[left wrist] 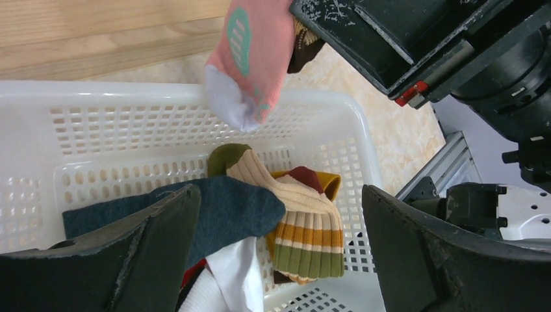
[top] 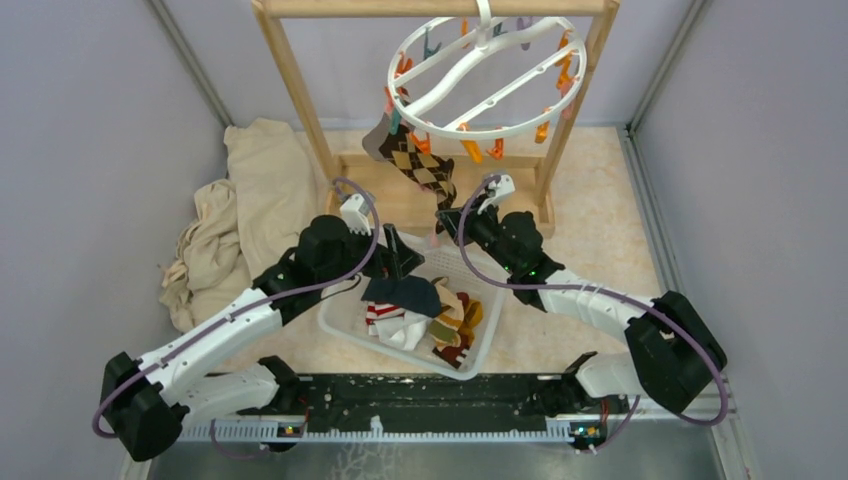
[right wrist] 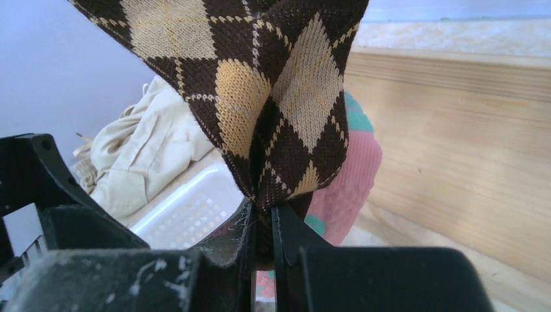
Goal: Remove the socks clipped to the hanger
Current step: Remove the sock from the hanger.
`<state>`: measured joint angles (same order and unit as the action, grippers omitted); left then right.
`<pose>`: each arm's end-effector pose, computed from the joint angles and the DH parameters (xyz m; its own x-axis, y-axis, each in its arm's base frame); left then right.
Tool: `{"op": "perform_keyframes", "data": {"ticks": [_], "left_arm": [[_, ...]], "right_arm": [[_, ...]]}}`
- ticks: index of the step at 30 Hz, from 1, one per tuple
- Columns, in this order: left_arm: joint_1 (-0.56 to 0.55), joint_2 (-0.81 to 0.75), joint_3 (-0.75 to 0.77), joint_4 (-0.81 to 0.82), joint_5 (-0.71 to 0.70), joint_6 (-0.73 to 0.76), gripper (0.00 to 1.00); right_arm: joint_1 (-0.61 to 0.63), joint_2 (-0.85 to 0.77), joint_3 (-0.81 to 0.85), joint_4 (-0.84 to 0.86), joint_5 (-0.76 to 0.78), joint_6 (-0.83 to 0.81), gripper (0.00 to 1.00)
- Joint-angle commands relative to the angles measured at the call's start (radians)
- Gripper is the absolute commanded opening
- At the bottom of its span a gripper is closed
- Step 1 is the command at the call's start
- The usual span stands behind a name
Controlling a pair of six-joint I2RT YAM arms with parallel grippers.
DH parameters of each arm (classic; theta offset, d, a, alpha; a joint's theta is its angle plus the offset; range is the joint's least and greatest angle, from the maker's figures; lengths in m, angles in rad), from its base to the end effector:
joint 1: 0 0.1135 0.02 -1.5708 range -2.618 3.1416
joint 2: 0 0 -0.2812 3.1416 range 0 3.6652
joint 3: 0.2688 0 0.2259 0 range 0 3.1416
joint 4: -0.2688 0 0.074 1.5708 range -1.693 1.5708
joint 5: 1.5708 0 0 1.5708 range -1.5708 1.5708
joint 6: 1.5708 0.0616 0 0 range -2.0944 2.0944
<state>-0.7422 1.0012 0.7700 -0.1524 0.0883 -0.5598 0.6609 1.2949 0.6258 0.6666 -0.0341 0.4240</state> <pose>0.1582 -0.1524 0.3081 -0.6232 -0.1461 -0.7683 0.4751 0.7095 -0.5204 0.2253 0.1778 0.2957 -0.2653 0.3146 -0.9114 -0.5829 0.7007 0.4115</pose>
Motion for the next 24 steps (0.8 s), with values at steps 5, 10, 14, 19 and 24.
{"op": "perform_keyframes", "data": {"ticks": [5, 10, 14, 19, 24], "left_arm": [[0.015, 0.13, -0.093, 0.365, 0.102, -0.017, 0.99], [0.017, 0.258, -0.097, 0.501, 0.155, -0.02, 0.99], [0.018, 0.323, -0.08, 0.573, 0.194, -0.015, 0.99], [0.019, 0.368, -0.038, 0.563, 0.16, 0.038, 0.76], [0.025, 0.377, 0.016, 0.468, 0.121, 0.082, 0.48]], "right_arm": [[0.008, 0.004, 0.013, -0.009, -0.015, 0.035, 0.16], [0.011, 0.024, 0.015, 0.001, -0.021, 0.054, 0.2], [0.013, 0.024, 0.017, -0.008, -0.019, 0.059, 0.27], [0.016, 0.01, 0.016, -0.013, -0.021, 0.064, 0.32], [0.016, -0.008, 0.012, -0.023, -0.013, 0.054, 0.17]]}}
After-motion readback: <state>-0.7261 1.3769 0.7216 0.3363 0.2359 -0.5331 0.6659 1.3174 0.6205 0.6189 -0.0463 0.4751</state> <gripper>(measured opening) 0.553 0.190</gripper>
